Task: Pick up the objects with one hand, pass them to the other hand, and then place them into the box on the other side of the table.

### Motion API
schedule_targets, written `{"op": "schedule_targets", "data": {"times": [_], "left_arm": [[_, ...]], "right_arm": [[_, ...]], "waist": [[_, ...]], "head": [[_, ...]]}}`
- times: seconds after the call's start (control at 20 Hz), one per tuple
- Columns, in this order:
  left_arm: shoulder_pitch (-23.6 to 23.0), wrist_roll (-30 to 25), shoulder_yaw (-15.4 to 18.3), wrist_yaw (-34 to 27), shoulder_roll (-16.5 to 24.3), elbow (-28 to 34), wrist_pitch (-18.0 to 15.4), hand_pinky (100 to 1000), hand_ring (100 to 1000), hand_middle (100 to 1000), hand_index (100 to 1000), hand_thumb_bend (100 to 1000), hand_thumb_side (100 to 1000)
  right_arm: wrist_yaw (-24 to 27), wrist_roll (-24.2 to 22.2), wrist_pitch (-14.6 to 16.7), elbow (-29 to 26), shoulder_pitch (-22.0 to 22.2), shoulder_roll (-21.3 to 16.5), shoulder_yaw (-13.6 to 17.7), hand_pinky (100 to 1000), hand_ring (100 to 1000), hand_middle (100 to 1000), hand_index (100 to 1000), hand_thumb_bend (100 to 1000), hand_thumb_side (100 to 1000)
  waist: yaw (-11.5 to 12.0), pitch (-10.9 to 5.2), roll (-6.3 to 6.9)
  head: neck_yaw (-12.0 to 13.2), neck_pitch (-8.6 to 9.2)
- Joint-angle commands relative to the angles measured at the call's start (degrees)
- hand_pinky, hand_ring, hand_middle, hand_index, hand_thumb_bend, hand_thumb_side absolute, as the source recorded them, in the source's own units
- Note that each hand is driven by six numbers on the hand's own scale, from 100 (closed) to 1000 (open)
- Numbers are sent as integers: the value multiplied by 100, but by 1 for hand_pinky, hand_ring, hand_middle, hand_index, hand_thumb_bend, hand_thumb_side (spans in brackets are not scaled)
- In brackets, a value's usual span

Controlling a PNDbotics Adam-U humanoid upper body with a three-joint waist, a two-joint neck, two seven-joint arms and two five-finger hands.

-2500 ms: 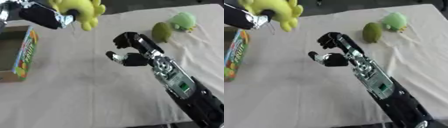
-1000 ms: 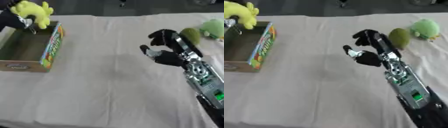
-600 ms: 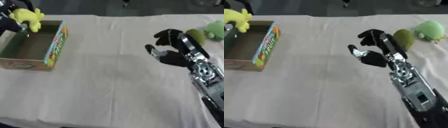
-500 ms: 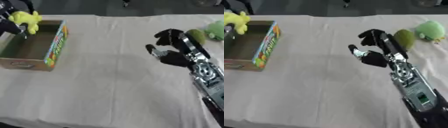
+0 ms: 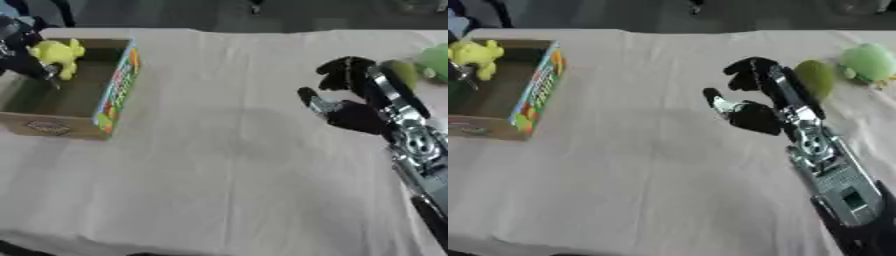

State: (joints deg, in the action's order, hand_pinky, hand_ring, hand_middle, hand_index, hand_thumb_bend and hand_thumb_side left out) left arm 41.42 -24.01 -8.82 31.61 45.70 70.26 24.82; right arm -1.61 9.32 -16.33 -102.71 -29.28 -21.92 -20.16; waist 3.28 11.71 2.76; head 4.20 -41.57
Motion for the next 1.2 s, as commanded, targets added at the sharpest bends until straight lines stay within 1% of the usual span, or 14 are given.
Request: {"op": "schedule_targets", "data": {"times": [0.05,0.1,0.15,0.2,0.3,0.55,0.65,0.7,0.75,0.8,0.9,0.95,1.05,1.2], "left_arm": [[136,-44,96,77,105,-24,-69,719,746,704,762,543,219],[141,-42,100,105,99,-44,-80,747,774,748,815,683,310],[147,-31,102,151,93,-62,-87,754,781,758,830,725,334],[152,-21,107,195,88,-79,-90,764,793,769,848,795,374],[156,-2,121,250,82,-102,-86,772,799,775,858,838,378],[135,34,168,264,88,-111,-50,769,798,775,867,850,387],[122,79,196,227,96,-78,-34,759,791,766,860,816,392],[113,145,226,180,97,-25,-17,748,783,756,850,775,386],[96,271,280,89,93,76,15,735,775,745,839,711,391],[71,443,339,-74,82,220,54,717,766,734,830,639,430],[-8,834,427,-614,68,554,116,690,748,725,813,531,447],[-56,1056,475,-958,49,774,109,680,739,720,806,493,443],[-158,1491,515,-1604,26,1188,90,664,724,707,795,462,440],[-297,2099,541,-2359,-54,1790,17,651,715,694,782,466,434]], "right_arm": [[47,43,9,-137,-84,-78,71,769,647,497,664,427,220],[51,47,11,-138,-80,-76,72,769,647,497,664,427,220],[54,52,12,-139,-74,-74,73,769,647,497,664,426,221],[57,55,14,-140,-71,-74,75,770,648,497,665,424,221],[60,58,18,-143,-69,-76,78,770,648,497,665,422,222],[60,57,18,-149,-63,-75,87,771,649,497,665,420,223],[60,60,19,-156,-59,-82,92,771,649,497,665,419,223],[62,64,21,-163,-56,-86,96,771,649,497,665,418,223],[65,70,25,-174,-54,-92,103,771,649,497,666,417,222],[66,78,26,-185,-54,-100,113,771,649,497,666,416,222],[66,98,22,-204,-57,-118,134,772,650,497,667,416,222],[65,111,20,-215,-61,-133,151,772,651,498,667,415,222],[59,138,7,-236,-77,-163,187,773,652,499,668,410,223],[33,194,-26,-250,-94,-214,256,773,652,499,669,409,222]], "waist": [[5,-84,4],[5,-86,5],[5,-87,5],[6,-89,5],[7,-91,6],[12,-105,7],[11,-109,6],[11,-110,5],[12,-110,3],[14,-110,0],[16,-109,-7],[18,-109,-13],[14,-110,-27],[6,-112,-45]], "head": [[31,48],[39,43],[49,38],[59,35],[78,24],[32,3],[10,4],[-4,7],[-38,8],[-94,1],[-207,-9],[-271,-14],[-390,-31],[-551,-49]]}}
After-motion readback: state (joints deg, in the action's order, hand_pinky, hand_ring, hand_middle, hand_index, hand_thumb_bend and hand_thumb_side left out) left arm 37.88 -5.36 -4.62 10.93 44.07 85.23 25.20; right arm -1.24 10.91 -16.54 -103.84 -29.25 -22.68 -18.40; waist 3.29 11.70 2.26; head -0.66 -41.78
